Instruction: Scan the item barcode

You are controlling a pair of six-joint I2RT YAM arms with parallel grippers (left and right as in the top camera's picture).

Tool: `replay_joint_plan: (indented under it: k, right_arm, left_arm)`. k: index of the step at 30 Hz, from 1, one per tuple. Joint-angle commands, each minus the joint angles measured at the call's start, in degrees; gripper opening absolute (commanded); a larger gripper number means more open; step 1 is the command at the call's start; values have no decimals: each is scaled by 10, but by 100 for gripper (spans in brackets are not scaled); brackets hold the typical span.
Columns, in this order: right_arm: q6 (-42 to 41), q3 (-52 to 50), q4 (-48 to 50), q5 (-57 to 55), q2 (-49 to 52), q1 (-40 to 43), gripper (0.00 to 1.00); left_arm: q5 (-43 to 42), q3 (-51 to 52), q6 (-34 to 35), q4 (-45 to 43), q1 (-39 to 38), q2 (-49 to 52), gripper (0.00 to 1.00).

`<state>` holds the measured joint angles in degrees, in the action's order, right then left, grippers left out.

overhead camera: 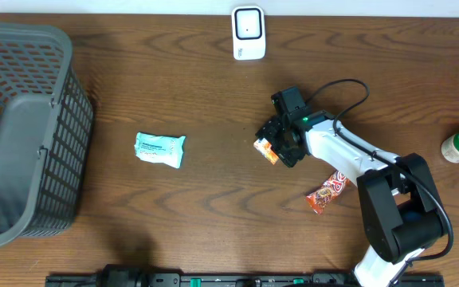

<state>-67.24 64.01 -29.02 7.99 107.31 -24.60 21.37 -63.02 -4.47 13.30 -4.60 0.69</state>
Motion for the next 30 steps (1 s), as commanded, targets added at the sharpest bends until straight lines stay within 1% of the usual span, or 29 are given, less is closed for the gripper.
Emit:
replay_joint_plan:
  k: [1,2,3,5,11,13,15,16,17,18,27,29,30]
  right_arm:
    - [91,-7,-3,-19,25,-2,78]
    - [121,-7,-6,-19,25,-2,79]
    - [174,-7,-12,-17,25,-3,80]
    - [226,-7,-27,-12,25,-2,80]
    - [374,-7,-90,-9,25,-2,78]
    - [431,-7,-98,-9,25,-2,80]
    - [470,-7,-105,-9,25,-3,88]
    - [480,-7,-106,-9,25,-3,95]
    - [483,-7,-106,-9,25,-3,98]
    - [482,-6,-105,-9,25,-2,99]
    - [482,30,-113,-47,25,-2,99]
    - [462,38,-114,-49,25,-2,99]
    - [438,42,-114,-56,25,-2,99]
  left_arm:
    - [4,-7,1,-1,2,-5,84]
    - [4,-7,1,-1,2,-5,84]
    - [4,-7,1,-1,2,-5,84]
    - [4,-7,1,-1,2,-5,84]
    - [3,-7,1,1,2,-5,84]
    - [4,-7,1,1,2,-5,84]
    - [4,-7,1,1,2,-5,84]
    - [4,-7,1,1,2,-5,84]
    - [4,-7,1,1,2,-5,84]
    - [3,-7,1,1,2,-5,84]
    - [4,-7,1,1,2,-5,84]
    - [4,-7,1,1,2,-5,84]
    - [3,-7,1,1,2,-5,84]
